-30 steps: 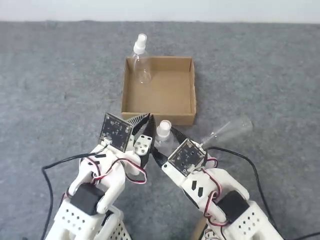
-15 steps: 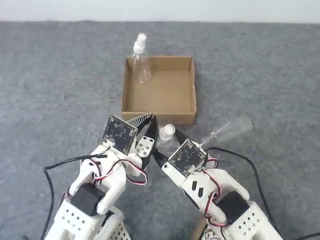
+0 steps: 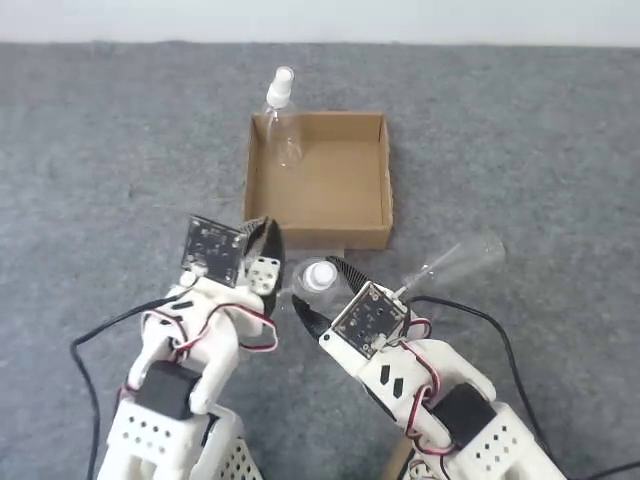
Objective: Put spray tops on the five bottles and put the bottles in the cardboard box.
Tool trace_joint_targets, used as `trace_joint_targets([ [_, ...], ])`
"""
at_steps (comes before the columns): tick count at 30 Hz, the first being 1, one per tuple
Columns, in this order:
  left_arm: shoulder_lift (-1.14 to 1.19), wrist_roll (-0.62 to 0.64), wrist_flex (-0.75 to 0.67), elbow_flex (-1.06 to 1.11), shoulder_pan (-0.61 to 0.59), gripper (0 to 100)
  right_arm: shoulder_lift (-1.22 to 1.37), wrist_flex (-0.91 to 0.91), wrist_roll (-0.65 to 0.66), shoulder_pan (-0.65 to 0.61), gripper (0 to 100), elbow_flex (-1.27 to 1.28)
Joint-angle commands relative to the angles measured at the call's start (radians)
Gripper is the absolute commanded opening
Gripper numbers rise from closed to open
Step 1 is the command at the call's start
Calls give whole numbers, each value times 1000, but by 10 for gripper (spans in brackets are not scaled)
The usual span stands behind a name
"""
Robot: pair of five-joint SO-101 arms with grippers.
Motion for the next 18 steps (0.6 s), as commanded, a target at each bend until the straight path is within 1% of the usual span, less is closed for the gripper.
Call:
trace_joint_targets([
  [1, -15, -9, 60, -108, -117, 26, -22, -27, 12, -5, 13, -12],
  [5, -15, -3, 123, -114, -296, 26, -22, -27, 12, -5, 13, -12],
  [11, -15, -2, 147, -84, -511, 26, -22, -27, 12, -5, 13, -8],
  [15, -15, -2, 144, -28, -578, 28, -22, -27, 12, -5, 13, -6],
  [18, -15, -2, 144, 18, -583, 29, -22, -27, 12, -5, 13, -6],
])
